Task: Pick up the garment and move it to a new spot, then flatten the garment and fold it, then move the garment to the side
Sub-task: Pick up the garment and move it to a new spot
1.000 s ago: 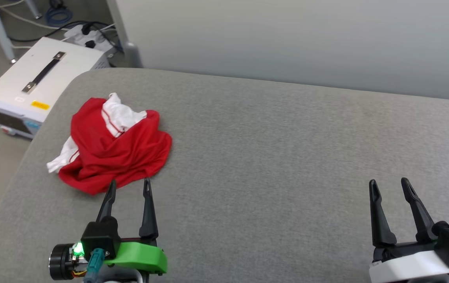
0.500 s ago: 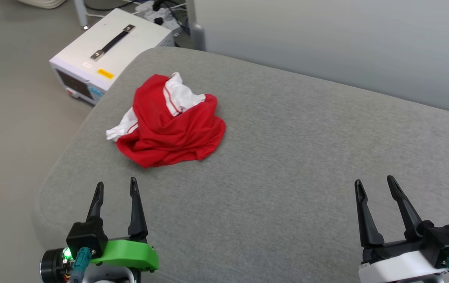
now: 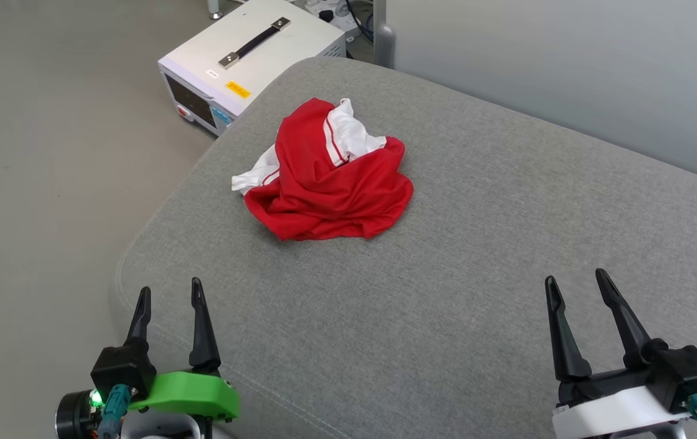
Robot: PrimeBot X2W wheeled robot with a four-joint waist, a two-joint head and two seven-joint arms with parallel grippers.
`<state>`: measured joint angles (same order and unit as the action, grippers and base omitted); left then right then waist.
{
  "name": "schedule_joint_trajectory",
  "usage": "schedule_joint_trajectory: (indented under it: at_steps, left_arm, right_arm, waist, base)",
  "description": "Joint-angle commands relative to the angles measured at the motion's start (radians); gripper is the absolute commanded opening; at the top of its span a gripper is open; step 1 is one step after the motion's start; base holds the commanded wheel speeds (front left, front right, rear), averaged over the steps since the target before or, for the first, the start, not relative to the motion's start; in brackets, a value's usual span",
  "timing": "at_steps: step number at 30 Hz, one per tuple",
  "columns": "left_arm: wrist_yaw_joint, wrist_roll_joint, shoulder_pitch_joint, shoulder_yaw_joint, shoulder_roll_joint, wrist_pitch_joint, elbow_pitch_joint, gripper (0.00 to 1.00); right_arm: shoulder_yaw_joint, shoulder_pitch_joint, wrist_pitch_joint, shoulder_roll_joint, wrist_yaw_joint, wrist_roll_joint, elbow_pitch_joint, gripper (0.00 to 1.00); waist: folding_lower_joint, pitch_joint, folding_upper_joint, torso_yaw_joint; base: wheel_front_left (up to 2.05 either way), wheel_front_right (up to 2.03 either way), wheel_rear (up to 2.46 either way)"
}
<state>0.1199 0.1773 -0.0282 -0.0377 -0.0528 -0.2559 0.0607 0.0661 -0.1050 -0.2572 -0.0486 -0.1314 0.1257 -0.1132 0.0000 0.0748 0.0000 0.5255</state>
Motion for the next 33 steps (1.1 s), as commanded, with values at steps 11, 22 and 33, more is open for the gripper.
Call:
schedule_joint_trajectory:
  at_steps: [11,22,33]
  left_arm:
    - [-0.049,0.037,0.075,0.065,0.003,-0.006,0.013,1.0]
    - [-0.21,-0.022,0.4,0.196,-0.043,-0.006,0.052,1.0]
    - [-0.25,0.166,0.758,0.038,-0.231,0.052,0.293,1.0]
  right_arm:
    - [0.017,0.034,-0.005,-0.002,0.001,-0.021,0.001,1.0]
    - [0.016,0.12,-0.005,-0.002,0.001,-0.091,-0.044,1.0]
    - [0.031,0.22,-0.005,-0.036,0.001,-0.125,-0.096,1.0]
  waist:
    - [0.0,0.031,0.0,-0.045]
    - [0.0,0.195,0.0,-0.174]
    - [0.0,0.366,0.0,-0.222]
  base:
    - [0.0,0.0,0.0]
    - [0.0,0.0,0.0]
    - [0.0,0.0,0.0]
